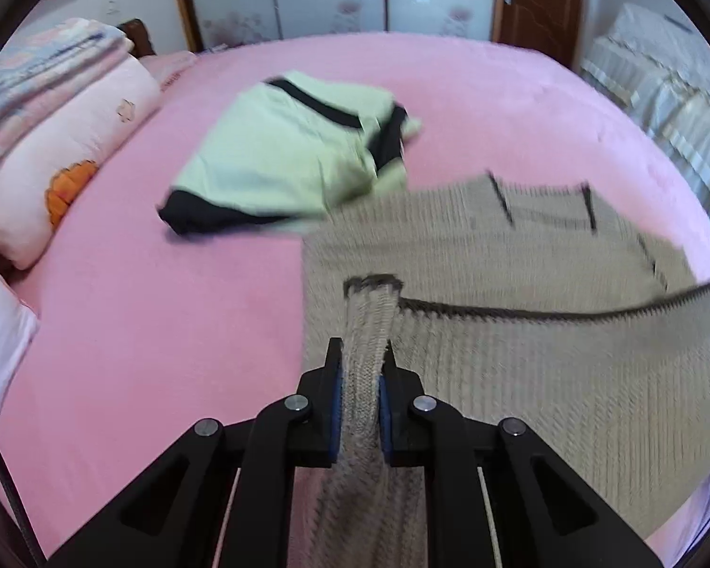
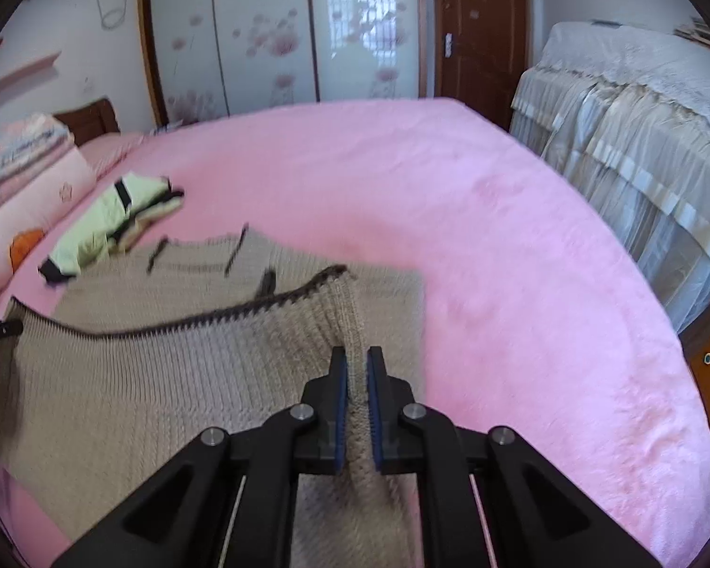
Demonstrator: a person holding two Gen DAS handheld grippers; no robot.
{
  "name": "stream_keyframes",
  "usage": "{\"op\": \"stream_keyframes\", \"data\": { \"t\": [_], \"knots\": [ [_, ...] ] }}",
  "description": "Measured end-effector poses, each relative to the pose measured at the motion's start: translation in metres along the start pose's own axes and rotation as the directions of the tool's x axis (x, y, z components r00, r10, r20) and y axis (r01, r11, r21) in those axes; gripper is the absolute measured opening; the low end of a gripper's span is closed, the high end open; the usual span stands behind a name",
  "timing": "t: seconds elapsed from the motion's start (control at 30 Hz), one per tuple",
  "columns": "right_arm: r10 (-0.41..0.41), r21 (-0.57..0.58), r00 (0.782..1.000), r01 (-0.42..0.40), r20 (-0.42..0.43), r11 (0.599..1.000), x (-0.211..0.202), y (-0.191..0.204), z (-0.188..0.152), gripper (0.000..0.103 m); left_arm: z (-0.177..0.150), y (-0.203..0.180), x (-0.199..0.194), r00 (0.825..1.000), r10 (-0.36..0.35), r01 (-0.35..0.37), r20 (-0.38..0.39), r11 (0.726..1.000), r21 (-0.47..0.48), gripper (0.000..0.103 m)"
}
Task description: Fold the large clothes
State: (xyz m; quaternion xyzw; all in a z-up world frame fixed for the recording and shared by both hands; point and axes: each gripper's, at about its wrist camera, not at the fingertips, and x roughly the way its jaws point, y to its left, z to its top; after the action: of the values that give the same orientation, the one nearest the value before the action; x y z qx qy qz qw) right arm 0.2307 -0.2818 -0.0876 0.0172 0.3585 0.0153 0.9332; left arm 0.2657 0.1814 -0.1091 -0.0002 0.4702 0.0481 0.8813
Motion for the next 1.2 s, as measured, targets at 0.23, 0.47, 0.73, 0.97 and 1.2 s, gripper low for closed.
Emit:
{"op": "stream_keyframes", "data": {
  "t": [0.23,0.47,0.73,0.97,1.2],
  "knots": [
    [-0.065,0.028,0.994,0.063,0.082,0.998,0.015,-0.003,0.059,0.007,0.072,0.019,0.004,0.973,0.210,-0.202,0.096,0.975,-0.088,0.006],
    [-0.135,0.029,0.990,0.135,-0.030,0.990,0.100,0.004,0.078,0.003,0.099,0.042,0.060,0.988,0.157,-0.156,-0.006,0.975,-0.160,0.006],
    [-0.087,0.040,0.987,0.093,-0.136,0.995,0.131,0.000,0.055,0.004,0.065,0.030,0.121,0.970,-0.135,0.117,-0.201,0.988,-0.100,0.056],
    [0.058,0.138,0.979,-0.030,-0.198,0.990,0.130,-0.016,0.045,0.031,0.058,0.003,0.144,0.952,-0.139,0.146,-0.273,0.989,0.004,0.080],
    [0.128,0.258,0.955,-0.056,-0.268,0.964,0.146,-0.039,0.042,0.064,0.048,-0.021,0.144,0.962,-0.115,0.132,-0.248,0.990,0.055,0.045]
  ]
}}
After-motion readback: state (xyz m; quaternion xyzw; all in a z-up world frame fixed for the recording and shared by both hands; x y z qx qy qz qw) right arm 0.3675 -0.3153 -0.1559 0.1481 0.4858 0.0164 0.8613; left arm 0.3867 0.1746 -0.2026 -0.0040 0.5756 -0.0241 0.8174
